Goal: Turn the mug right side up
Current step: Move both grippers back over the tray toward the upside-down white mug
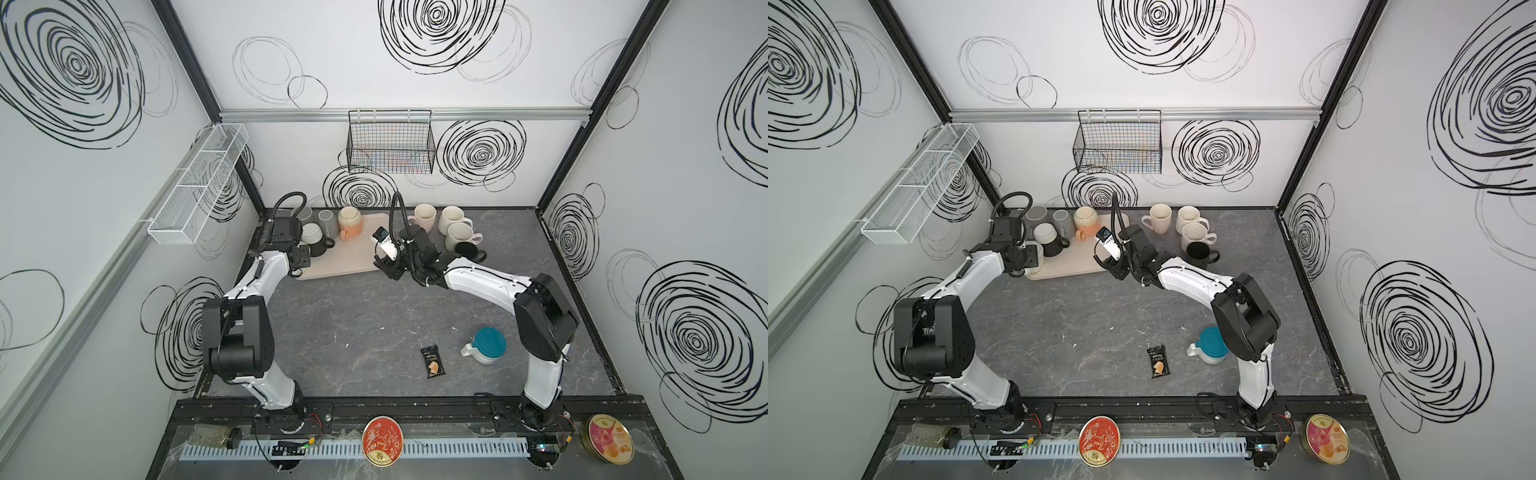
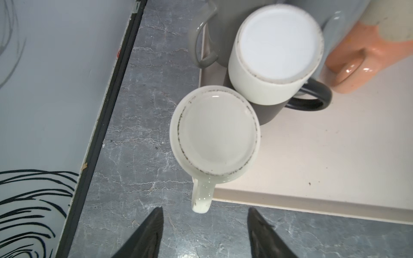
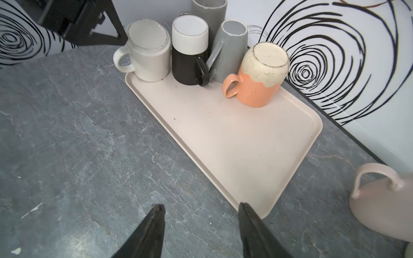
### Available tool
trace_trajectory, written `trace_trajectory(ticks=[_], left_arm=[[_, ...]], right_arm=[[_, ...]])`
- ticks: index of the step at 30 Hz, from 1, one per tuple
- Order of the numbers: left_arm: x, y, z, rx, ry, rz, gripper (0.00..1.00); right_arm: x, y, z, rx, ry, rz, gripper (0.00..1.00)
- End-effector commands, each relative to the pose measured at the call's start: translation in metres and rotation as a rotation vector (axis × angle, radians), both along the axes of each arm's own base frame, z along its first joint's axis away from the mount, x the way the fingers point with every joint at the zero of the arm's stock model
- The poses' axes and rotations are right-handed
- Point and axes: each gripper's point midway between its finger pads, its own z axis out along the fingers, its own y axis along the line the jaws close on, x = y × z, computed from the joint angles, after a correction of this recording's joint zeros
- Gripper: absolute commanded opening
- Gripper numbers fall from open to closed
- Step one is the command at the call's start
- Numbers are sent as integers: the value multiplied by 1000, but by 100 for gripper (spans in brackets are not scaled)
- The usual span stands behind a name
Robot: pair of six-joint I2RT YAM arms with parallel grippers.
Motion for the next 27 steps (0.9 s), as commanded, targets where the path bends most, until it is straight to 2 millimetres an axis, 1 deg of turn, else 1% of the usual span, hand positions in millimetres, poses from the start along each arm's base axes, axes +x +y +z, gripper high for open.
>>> trace_trajectory(ticks=[1,5,7,13,14,17,20,23,25,27], left_arm=[[5,6,2,64,26,-3,60],[7,6,-9,66,45,-9,58],[9,2,-14,54,54,-20,57],[10,-9,-37,65,107,-37,56],[11,-8,-38,70,105,-30,55],[14,-4,-39,85,103,-1,46],[17,1,-41,107,102,27,43],[18,4,-43,113,100,39,42],[19,3,-44,111,101,39,39],[19,2,-45,111,102,39,34]], right_arm=[[-1,16,10,88,49,20,57],[-1,22,8,108,99,23,56],[0,24,6,107,112,19,56],[0,23,2,92,114,24,55],[-1,23,0,86,115,28,55],[-3,22,0,75,108,44,55],[-5,21,1,71,103,51,55],[-8,19,0,68,101,60,54],[-9,19,-1,66,100,63,54],[-10,18,-1,64,104,64,54]])
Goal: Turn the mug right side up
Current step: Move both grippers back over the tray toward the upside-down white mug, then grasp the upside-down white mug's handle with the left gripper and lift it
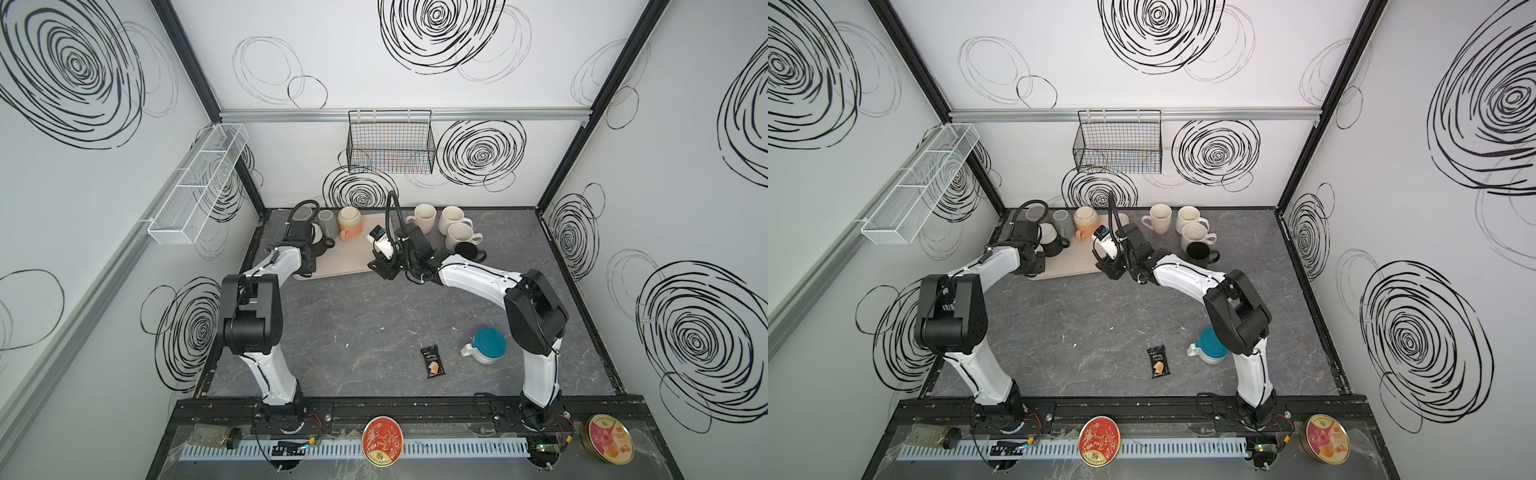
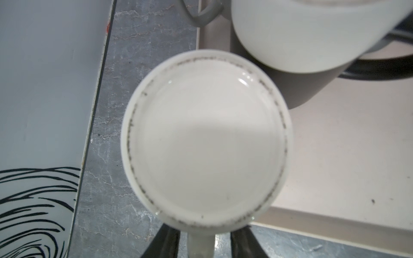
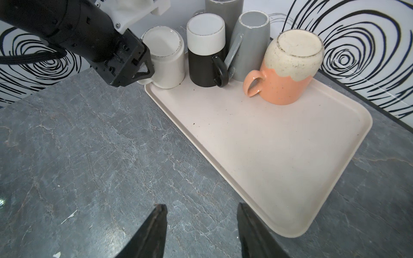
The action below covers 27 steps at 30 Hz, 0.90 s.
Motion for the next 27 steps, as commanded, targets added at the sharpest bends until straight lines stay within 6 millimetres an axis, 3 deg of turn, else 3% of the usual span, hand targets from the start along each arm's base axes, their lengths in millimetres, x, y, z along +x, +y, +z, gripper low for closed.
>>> trace_trajectory(ticks=[1,8,16,21,27], left_arm=[[11,2,7,18,-37,20,33],[5,-6,11,-8,-61,22,18],[-5,-21,25,-13,-66,-7,8],[-8,-44,35,-60,-112,-49,4],[-1,-88,40,-220,-217,-109,1]], right_arm=[[-5,-2,11,6,-12,21,54],[-8,-6,13,1,-11,15,54],[-16,-9,21,21,-5,30,53],[-17,-14,20,36,27,-7,53],[-6,-21,21,62,89,-73,53]])
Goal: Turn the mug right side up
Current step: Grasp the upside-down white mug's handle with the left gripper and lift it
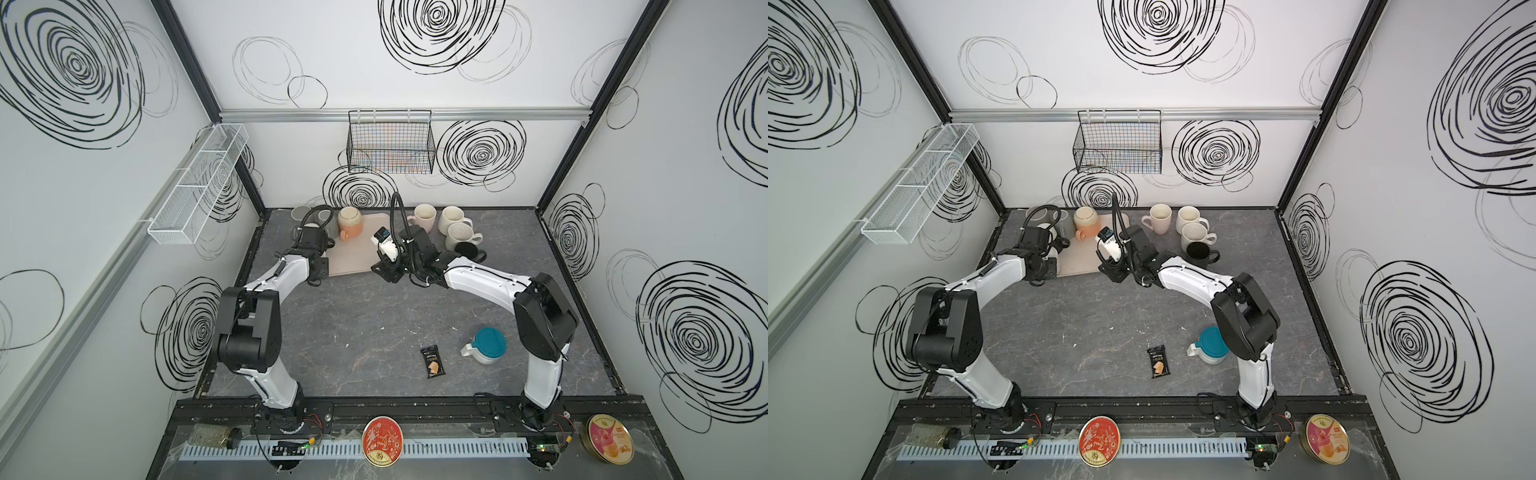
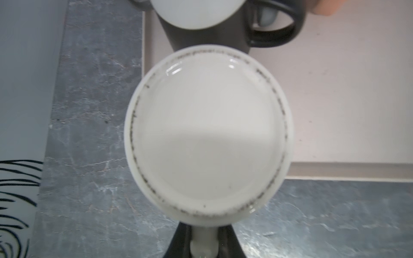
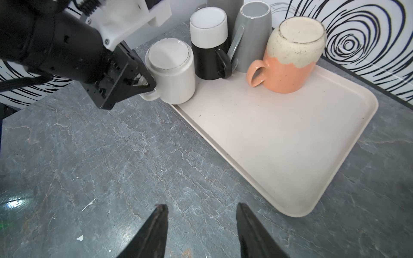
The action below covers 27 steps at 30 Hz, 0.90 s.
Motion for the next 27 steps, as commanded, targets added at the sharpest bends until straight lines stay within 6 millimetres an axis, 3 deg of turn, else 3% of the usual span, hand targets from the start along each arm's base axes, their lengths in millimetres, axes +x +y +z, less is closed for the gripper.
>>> trace_trajectory(ticks=[1,8,12,17,23,27], left_arm=[[25,-29,32,-110,-185,-20,1],[41,-78,40,-168,-298,-76,0],[54,-108,44,-250,-327,-130,0],[62,-126,49,-340,-375,-147,0],[66,-137,60,-480,-461,-140,0],[65,-144,78,-601,-529,-147,0]], right_arm=[[9,-8,18,52,39,-58,53],[35,-29,20,141,219,-192,51],[47,-38,8,254,361,-244,49],[65,-46,-5,328,533,-338,47],[62,-41,-15,360,599,-333,46],[60,-39,-15,405,635,-330,46]])
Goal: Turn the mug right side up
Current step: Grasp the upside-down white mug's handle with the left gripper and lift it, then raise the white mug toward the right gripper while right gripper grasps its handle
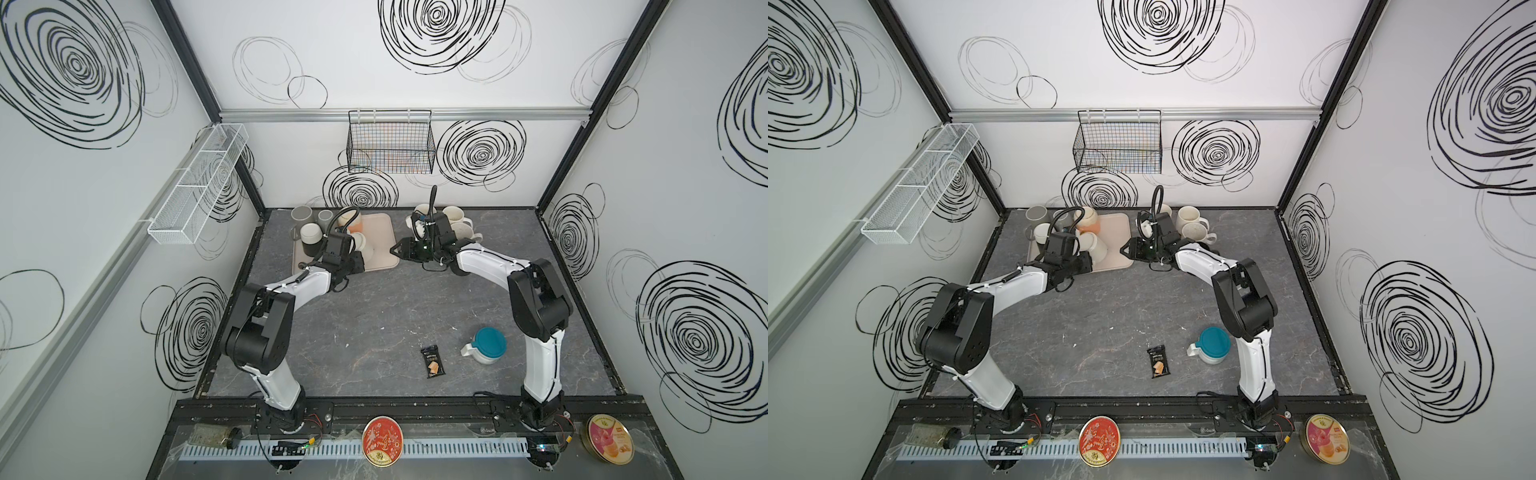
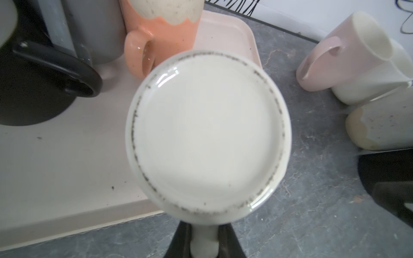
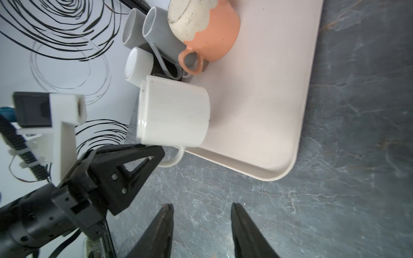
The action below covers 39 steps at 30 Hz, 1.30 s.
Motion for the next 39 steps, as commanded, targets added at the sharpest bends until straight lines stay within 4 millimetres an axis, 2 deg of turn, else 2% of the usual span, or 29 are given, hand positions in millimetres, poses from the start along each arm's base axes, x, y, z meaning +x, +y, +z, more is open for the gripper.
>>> trace_trajectory(ticks=[1,6,7,21,25,31,39], left_arm=[[22,-13,69,-201,-236,-10,0],[12,-18,105,-346,-347,-57,0],[8,-18,117,-379,-390,-77,0],[-32,-9,206,-758,-633,-189,0],[-38,-10,221,-849,-663,-215,0],[-44,-11,234,-951,-690,-245,0],[-46,-11,233,-999,-686,-249,0]], right_arm=[[-4,10,10,92,29,5,46],[-6,14,23,154,32,16,46],[-7,16,28,165,28,22,46],[-26,39,107,410,-74,162,45],[-31,47,127,455,-102,197,45],[-34,54,143,503,-116,232,45],[-40,60,166,573,-144,272,45]])
